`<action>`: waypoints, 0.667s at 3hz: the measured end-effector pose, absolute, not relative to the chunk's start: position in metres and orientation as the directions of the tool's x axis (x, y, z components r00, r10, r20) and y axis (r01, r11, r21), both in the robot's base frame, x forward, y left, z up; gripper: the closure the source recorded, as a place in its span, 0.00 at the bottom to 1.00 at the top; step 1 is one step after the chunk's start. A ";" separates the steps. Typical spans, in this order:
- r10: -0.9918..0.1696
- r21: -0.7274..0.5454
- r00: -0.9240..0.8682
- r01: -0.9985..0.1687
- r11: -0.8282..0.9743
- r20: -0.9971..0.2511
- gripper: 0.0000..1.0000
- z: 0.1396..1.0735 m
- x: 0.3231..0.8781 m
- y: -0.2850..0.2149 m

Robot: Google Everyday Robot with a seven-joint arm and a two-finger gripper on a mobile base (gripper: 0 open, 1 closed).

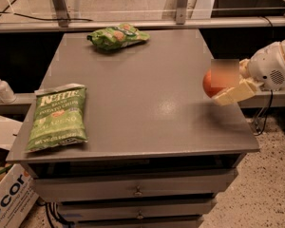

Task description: Move apple near green rice chip bag

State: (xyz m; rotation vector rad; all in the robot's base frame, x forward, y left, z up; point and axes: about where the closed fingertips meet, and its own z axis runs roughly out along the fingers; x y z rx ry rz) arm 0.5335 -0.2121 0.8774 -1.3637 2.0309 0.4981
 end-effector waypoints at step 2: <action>-0.667 -0.065 -0.241 -0.915 0.399 -0.705 1.00 0.883 0.539 -0.208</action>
Offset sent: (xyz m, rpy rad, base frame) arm 0.0135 0.0061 0.0162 0.0377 -0.0994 -0.0267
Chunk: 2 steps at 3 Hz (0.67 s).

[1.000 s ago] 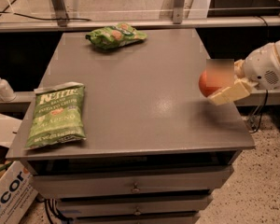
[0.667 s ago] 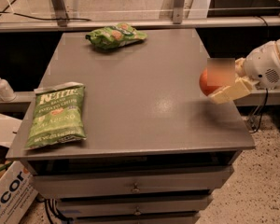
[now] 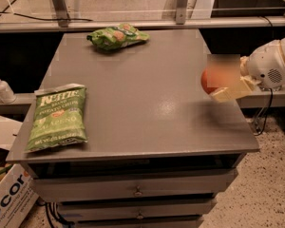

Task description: Move apple near green rice chip bag

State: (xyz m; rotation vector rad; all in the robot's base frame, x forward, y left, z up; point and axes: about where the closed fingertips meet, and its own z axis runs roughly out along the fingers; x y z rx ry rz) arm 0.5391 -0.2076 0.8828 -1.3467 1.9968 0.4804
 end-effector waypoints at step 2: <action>-0.648 -0.182 -0.182 -0.873 0.453 -0.740 1.00 0.920 0.629 -0.177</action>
Offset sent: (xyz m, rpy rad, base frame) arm 0.1692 0.0545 0.0665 -0.0396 -0.2069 -0.1129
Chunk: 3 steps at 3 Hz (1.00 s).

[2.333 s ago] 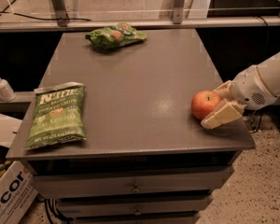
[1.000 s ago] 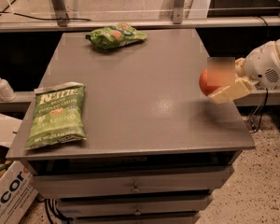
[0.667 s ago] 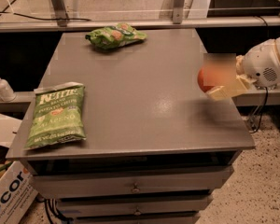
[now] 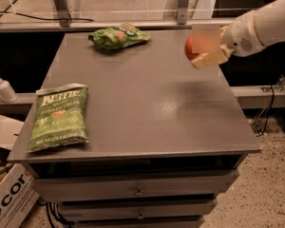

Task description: Move apple near green rice chip bag

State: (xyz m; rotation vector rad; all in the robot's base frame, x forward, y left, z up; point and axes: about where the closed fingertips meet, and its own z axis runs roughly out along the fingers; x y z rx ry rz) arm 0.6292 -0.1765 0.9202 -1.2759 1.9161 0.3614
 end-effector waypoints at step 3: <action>-0.701 -0.130 -0.295 -0.865 0.485 -0.649 1.00 0.881 0.782 -0.112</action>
Offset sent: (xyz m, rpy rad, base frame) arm 0.1961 0.0503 -0.0158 -0.1180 0.0960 -0.0979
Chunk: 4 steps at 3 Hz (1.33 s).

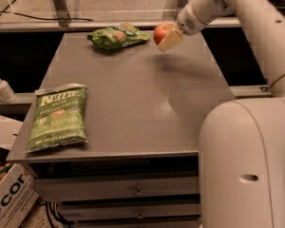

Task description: Move apple near green rice chip bag

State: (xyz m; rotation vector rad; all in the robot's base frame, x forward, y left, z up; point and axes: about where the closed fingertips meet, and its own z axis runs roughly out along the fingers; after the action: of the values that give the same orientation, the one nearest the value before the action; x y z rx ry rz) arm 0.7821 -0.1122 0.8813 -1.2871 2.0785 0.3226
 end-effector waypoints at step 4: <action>-0.612 -0.056 -0.297 -0.870 0.490 -0.733 0.82 0.858 0.843 -0.026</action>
Offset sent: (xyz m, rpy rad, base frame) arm 0.0898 0.0708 0.0077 0.2064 -0.0205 0.0384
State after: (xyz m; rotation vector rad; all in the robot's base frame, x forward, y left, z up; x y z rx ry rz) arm 0.8432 -0.0263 0.8576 -1.2172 2.0246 0.4639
